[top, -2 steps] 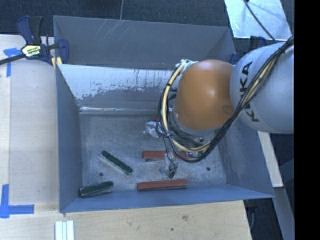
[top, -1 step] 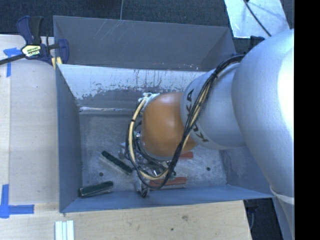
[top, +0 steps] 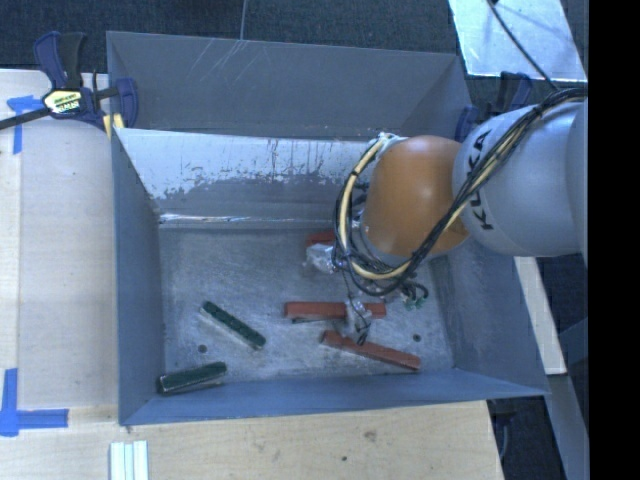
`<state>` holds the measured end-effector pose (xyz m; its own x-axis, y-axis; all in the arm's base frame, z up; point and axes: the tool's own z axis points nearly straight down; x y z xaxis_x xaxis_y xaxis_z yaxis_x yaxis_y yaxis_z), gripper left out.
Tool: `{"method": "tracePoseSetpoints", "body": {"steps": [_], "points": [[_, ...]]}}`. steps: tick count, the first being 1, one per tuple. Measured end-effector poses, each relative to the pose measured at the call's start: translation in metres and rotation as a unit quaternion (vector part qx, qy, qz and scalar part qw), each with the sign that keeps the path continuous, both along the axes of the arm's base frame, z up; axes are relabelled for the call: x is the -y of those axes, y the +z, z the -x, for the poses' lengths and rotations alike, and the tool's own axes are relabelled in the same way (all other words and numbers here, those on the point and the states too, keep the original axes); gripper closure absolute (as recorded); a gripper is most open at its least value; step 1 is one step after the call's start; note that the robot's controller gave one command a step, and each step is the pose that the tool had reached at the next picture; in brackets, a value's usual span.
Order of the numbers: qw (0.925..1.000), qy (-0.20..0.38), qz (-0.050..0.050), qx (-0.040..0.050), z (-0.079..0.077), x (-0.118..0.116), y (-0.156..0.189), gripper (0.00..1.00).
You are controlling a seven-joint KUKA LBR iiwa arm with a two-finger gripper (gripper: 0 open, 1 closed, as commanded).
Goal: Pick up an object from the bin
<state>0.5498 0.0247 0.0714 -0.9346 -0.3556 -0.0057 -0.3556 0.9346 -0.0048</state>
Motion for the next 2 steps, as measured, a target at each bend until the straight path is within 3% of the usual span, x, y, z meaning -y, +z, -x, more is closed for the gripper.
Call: {"method": "tracePoseSetpoints", "body": {"steps": [1, 2], "points": [[1.0, 0.002, -0.001, 0.0001, 0.001, -0.005, 0.001, 1.0], [1.0, -0.003, -0.002, 0.0026, 0.005, -0.005, 0.149, 1.0]]}}
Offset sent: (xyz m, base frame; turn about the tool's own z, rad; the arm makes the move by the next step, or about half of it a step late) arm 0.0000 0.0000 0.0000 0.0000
